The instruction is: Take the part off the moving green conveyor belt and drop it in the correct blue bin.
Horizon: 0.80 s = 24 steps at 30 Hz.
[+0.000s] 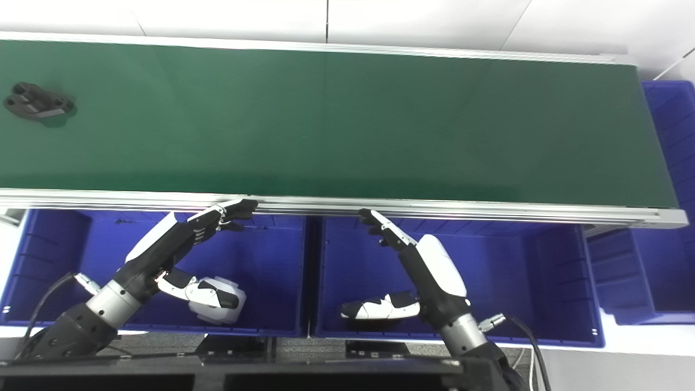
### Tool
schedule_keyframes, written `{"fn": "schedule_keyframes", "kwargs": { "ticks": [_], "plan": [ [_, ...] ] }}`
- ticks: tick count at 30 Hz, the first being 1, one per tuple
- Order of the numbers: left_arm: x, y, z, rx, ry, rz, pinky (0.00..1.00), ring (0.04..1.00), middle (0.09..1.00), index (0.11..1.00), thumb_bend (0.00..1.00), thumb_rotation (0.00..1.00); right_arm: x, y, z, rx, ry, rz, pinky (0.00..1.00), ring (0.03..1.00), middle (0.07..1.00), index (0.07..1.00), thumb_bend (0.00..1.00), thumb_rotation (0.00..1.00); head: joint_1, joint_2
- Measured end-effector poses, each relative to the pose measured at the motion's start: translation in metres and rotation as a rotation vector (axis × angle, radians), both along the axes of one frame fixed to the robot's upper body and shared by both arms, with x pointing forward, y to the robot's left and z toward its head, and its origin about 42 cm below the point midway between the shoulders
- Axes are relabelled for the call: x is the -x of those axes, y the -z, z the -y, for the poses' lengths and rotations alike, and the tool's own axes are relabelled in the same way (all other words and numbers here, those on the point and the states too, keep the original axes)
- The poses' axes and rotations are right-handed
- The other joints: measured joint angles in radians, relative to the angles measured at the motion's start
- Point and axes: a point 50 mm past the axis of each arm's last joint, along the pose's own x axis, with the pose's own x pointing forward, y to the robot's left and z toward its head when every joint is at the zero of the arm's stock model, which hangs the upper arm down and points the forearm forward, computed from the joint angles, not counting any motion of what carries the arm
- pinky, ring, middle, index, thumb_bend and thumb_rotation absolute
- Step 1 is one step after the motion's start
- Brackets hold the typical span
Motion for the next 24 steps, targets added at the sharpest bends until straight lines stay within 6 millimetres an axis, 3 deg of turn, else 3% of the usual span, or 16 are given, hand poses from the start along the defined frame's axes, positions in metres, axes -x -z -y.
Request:
{"fn": "schedule_keyframes", "kwargs": {
  "ticks": [24],
  "plan": [
    [0.0003,0.0002,0.0001,-0.026,0.005,0.003,0.82,0.883,0.899,0.869,0.96,0.31,0.0002,0.0013,-0.0021,0.016,-0.003,-0.012,0.75,0.835,0.887,0.926,0.97,0.54,0.006,-0.005]
  ]
}}
